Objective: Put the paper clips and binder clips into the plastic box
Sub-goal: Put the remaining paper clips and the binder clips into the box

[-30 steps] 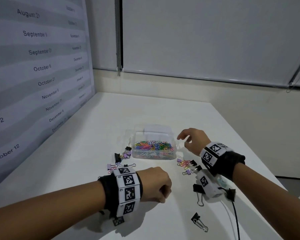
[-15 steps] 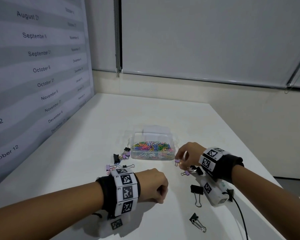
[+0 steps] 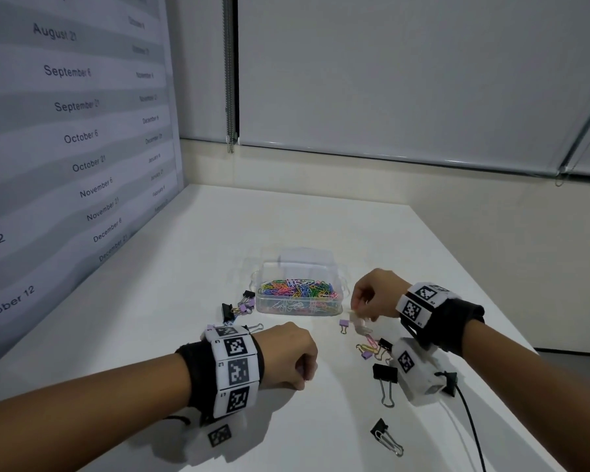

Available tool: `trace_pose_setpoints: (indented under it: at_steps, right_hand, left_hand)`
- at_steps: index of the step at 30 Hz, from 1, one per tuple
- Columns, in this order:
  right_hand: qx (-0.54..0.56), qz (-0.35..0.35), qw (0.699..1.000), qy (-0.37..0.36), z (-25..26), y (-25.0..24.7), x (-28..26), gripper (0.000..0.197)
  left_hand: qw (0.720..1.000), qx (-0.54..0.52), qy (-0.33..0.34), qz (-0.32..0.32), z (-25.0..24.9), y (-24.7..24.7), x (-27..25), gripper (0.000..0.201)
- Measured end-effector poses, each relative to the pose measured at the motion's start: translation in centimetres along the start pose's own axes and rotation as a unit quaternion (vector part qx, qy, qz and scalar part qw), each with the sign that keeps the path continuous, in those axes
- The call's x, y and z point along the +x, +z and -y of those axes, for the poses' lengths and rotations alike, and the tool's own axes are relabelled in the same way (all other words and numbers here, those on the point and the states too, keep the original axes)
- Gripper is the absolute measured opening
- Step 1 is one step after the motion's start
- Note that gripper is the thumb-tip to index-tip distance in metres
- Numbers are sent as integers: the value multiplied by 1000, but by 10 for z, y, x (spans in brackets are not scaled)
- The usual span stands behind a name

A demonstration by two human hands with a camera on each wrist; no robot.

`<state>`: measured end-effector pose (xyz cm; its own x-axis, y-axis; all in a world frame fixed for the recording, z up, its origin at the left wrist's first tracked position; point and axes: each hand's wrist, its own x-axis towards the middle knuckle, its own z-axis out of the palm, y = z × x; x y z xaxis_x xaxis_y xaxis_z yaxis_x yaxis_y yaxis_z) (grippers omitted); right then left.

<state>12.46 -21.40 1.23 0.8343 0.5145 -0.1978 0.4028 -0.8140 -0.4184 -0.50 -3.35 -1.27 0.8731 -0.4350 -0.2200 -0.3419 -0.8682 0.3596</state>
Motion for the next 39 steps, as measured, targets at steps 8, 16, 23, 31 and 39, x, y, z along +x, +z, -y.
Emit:
trace_pose_setpoints:
  at_steps: [8,16,23,31,39]
  right_hand:
    - [123,-139,981,-56,22,8,16,6]
    - [60,-169,983,-51,14,8,14,17]
    - [-28,23,999,34,-14,5,-14,30]
    - [-30,50,998,31,-12,9,-31,34]
    - [7,54,998,-7,-14,15,-40,12]
  left_hand:
    - [1000,7,-1,-2,-3,-2,-2,17]
    - [999,30,8,-39,5,-6,1,14]
    - [984,-11,-25,-176,22,-53,17,20]
    - [973,-7,-117,-197,46,-64,41,26]
    - [990,53,-82,-102,33,-35,38,26]
